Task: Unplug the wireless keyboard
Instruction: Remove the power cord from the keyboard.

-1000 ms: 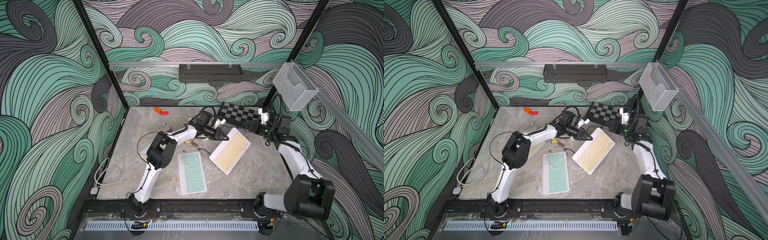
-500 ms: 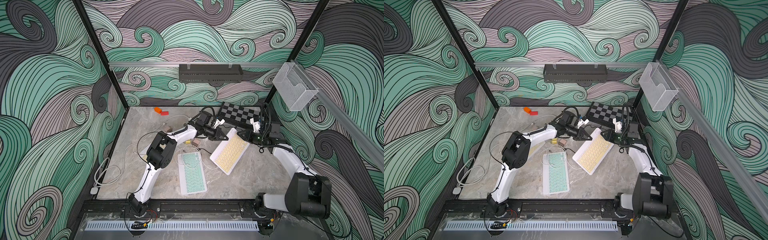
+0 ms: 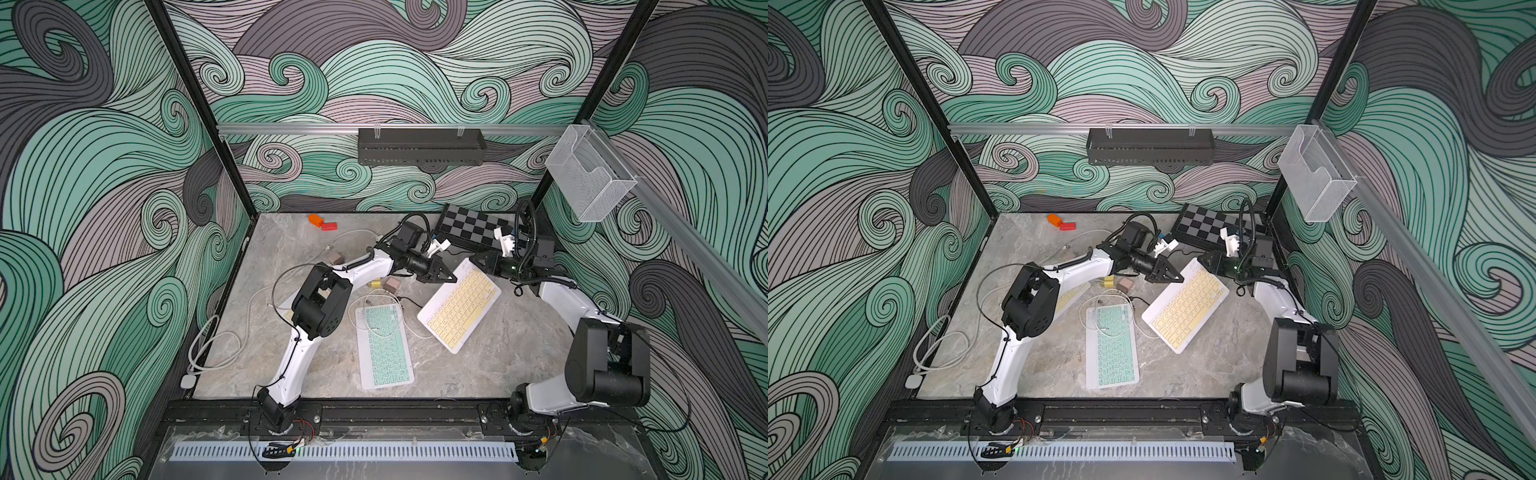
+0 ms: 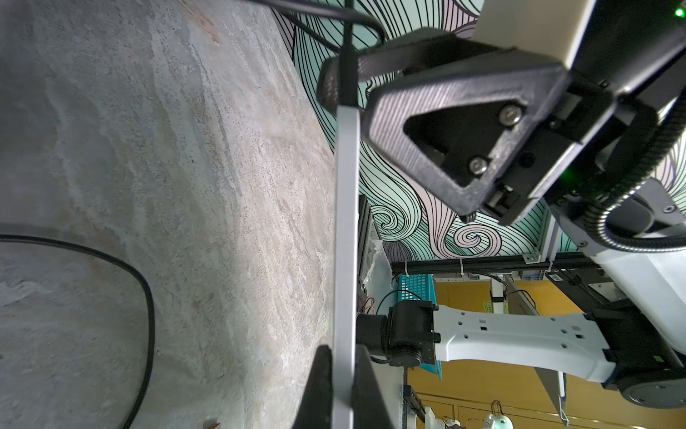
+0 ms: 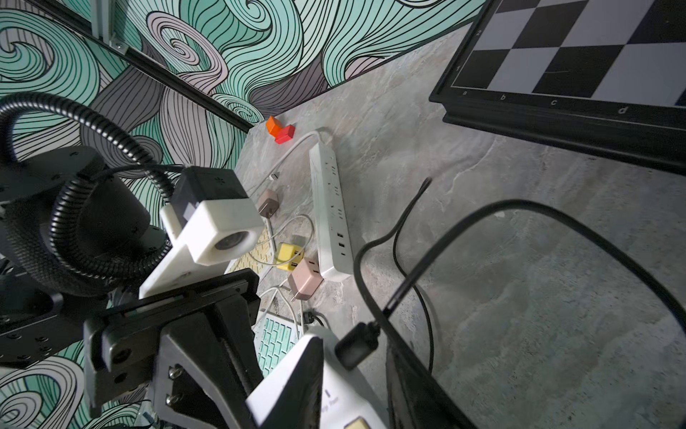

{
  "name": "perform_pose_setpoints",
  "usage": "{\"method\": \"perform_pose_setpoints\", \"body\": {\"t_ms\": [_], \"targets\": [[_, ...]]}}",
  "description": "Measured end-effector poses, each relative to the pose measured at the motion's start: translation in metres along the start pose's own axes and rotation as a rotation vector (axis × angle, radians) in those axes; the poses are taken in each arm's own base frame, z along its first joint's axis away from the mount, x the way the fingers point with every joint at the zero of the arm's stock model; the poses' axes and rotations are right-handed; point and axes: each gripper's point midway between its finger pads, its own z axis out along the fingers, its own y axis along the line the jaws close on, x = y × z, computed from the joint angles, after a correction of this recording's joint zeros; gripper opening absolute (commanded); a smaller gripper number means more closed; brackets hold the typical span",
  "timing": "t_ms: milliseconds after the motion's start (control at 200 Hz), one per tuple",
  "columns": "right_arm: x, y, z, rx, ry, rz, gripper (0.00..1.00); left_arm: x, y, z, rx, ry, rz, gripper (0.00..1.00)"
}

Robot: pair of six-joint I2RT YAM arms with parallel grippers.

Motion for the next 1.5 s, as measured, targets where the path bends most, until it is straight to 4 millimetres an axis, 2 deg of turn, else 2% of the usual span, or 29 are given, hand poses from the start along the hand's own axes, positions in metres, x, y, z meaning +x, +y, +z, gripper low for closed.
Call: {"method": "perform_pose_setpoints", "body": {"t_ms": [285,465,650,745,911,1046,1176,1496], "targets": [[-0.004,0.006,0.002,-0.072,-0.005,0.014,0.1,-0.001,-0.001,-0.004,0.007,0.001,-0.002,0.0],[-0.008,0.012,0.0,-0.116,-0.015,0.022,0.05,-0.003,-0.002,-0.007,0.016,-0.006,0.004,0.0],[-0.02,0.031,-0.005,-0.219,-0.041,0.01,0.16,0.003,-0.011,-0.005,0.069,0.023,0.02,0.0],[-0.023,0.034,-0.007,-0.237,-0.048,0.006,0.17,0.006,-0.014,-0.005,0.084,0.032,0.021,0.0],[-0.024,0.033,-0.011,-0.232,-0.058,0.013,0.17,0.002,-0.018,-0.005,0.103,0.021,0.015,0.0],[-0.026,0.034,-0.024,-0.213,-0.09,0.005,0.18,-0.003,-0.019,-0.008,0.118,0.0,0.0,0.0],[-0.028,0.033,-0.035,-0.198,-0.118,0.003,0.25,-0.009,-0.019,-0.013,0.127,-0.019,-0.008,0.0],[-0.022,0.026,-0.035,-0.189,-0.102,0.031,0.34,-0.013,-0.036,-0.025,0.157,-0.023,0.018,0.0]]}}
